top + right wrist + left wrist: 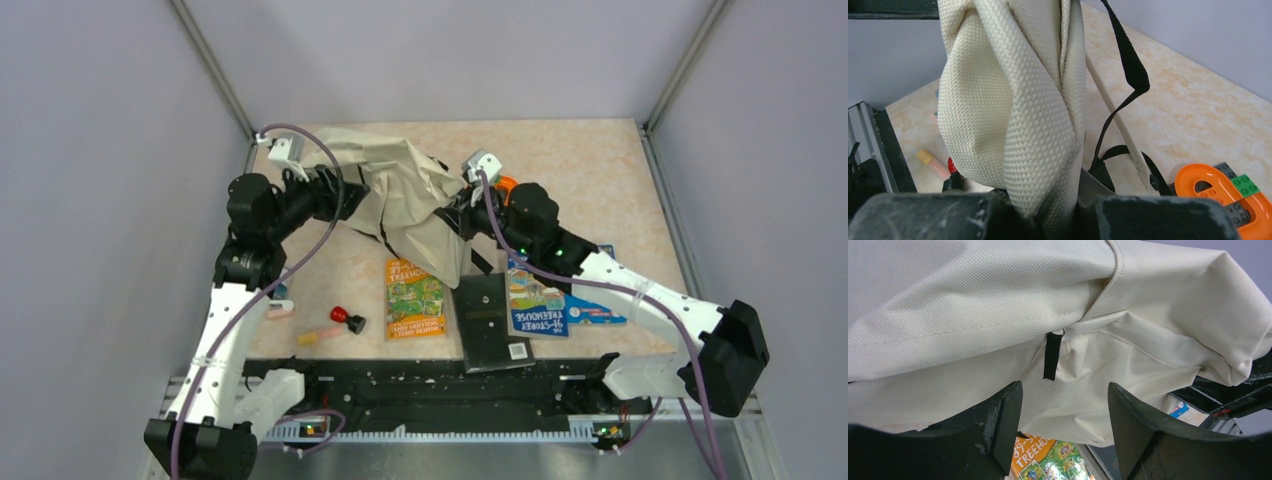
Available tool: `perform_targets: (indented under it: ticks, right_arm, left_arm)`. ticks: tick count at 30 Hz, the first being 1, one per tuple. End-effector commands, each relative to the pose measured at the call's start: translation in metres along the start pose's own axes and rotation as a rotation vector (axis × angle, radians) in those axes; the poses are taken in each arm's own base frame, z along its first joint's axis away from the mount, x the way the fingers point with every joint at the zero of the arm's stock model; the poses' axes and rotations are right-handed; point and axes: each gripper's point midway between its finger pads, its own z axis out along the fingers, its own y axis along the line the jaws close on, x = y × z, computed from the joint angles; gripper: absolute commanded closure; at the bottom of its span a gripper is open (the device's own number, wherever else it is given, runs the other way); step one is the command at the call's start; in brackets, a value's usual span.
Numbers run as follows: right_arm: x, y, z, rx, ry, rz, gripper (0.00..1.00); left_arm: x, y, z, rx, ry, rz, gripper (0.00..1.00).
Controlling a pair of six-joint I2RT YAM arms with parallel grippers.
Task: Pack the student bag
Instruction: Unzip the student bag at the center of the board.
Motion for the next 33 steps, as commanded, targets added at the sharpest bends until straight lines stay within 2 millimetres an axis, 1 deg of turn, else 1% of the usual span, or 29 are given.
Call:
perform_targets:
  ticks: [1, 5, 10, 13, 15, 18, 21, 23, 25, 29, 31, 33]
  right_arm:
    - [-0.084, 0.012, -0.018, -0.06, -0.266, -0.011, 1.0]
    - [-0.083, 0.017, -0.017, -0.087, -0.263, -0.016, 1.0]
    - [-0.079, 0.023, -0.016, -0.129, -0.246, -0.032, 1.0]
    - [-0.077, 0.024, -0.015, -0.137, -0.243, -0.033, 1.0]
    - [-0.075, 0.025, -0.015, -0.142, -0.24, -0.033, 1.0]
    - [-0.074, 0.025, -0.014, -0.142, -0.234, -0.032, 1.0]
    - [-0.071, 0.026, -0.012, -0.148, -0.223, -0.031, 1.0]
    - [-0.07, 0.026, -0.011, -0.148, -0.218, -0.03, 1.0]
    - [-0.07, 0.025, -0.011, -0.144, -0.217, -0.03, 1.0]
    - [-0.082, 0.018, -0.01, -0.103, -0.211, -0.057, 1.0]
    - [-0.093, 0.015, -0.011, -0.086, -0.217, -0.065, 1.0]
    - [-0.111, 0.016, -0.014, -0.083, -0.243, -0.076, 1.0]
  left_arm:
    - [-0.017, -0.004, 0.002, 0.014, -0.055, 0.012, 0.35]
    - [-0.013, 0.001, 0.007, 0.01, -0.042, -0.008, 0.37]
    - [-0.008, 0.001, 0.014, 0.035, -0.034, -0.044, 0.39]
    - [-0.005, 0.005, 0.018, 0.027, -0.018, -0.053, 0.44]
    - [-0.004, 0.005, 0.018, 0.03, -0.014, -0.059, 0.5]
    - [-0.002, 0.004, 0.019, 0.035, -0.007, -0.064, 0.6]
    - [-0.003, 0.007, 0.018, 0.019, -0.011, -0.055, 0.82]
    - [-0.005, 0.009, 0.017, -0.003, -0.022, -0.043, 1.0]
    - [-0.01, 0.013, 0.013, -0.038, -0.041, -0.023, 1.0]
    - [-0.023, 0.014, -0.001, -0.089, -0.093, 0.047, 1.0]
    - [-0.03, 0.011, -0.009, -0.098, -0.117, 0.078, 1.0]
    - [-0.034, 0.003, -0.013, -0.075, -0.126, 0.098, 1.0]
